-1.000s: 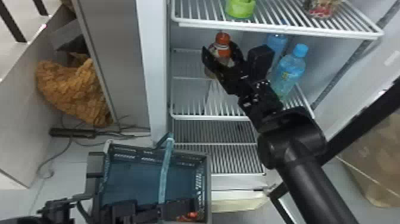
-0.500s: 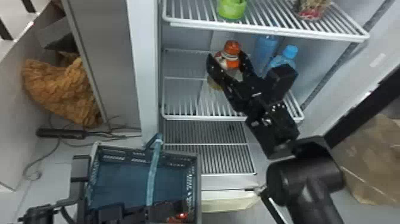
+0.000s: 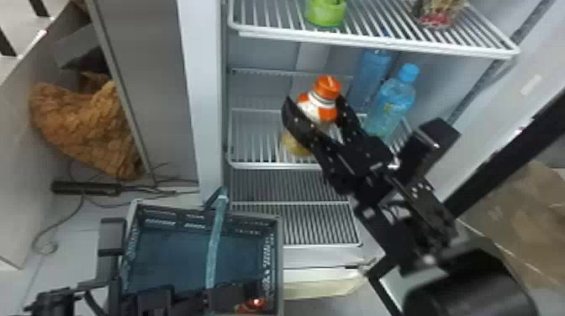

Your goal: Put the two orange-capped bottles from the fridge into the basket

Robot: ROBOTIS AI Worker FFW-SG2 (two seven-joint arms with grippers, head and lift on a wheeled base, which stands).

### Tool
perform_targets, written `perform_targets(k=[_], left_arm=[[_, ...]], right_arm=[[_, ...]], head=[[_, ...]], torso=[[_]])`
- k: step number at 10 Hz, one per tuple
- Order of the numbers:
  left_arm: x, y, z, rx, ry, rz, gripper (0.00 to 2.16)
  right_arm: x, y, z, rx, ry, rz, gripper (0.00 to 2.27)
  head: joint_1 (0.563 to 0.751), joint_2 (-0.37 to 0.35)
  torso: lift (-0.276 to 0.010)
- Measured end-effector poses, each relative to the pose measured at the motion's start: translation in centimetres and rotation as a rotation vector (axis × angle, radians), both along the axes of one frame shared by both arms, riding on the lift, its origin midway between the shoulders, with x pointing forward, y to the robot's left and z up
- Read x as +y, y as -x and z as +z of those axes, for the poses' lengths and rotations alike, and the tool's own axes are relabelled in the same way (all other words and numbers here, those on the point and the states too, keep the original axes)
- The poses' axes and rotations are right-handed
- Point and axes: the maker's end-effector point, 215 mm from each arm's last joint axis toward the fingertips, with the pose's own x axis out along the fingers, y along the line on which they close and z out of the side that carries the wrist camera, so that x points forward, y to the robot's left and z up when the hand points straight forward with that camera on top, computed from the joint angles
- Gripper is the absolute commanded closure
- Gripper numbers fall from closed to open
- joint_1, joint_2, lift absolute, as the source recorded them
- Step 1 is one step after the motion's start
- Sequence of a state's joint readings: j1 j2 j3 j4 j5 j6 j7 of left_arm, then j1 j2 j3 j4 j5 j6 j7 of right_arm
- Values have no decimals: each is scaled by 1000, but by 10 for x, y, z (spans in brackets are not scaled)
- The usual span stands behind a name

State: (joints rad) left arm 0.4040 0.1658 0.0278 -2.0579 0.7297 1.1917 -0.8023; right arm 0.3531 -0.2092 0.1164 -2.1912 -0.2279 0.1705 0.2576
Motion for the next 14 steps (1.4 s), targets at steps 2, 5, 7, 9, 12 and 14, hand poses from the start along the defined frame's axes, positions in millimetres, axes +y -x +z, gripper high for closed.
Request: perform_targets(k=[2,5,7,9,12,14], left_arm=[[1,0,0,-1,1,5,1170],[4,-1,0,-3,1,13,1170],[4,0,0,-2,2,15,1170],[4,0,0,-2,1,15,1170],[3,0,0,-4,1,13,1170],[2,0,0,-4,2,11,1170]], right_arm=[[9,34,-8,82,-26,55,889],[3,66,-46,240,10,96,889],[3,80,-78,353,44,120,889],[7,89,-111,455,55,149,889],[31,96,-144,557,25,257,889],[50,99,-165,615,1,320,889]], head=[[695,-146],[695,-157],[695,-165],[695,-162],[695,-120],[695,-90]], torso=[[-235],[-235],[-235],[-235],[-235],[-235]])
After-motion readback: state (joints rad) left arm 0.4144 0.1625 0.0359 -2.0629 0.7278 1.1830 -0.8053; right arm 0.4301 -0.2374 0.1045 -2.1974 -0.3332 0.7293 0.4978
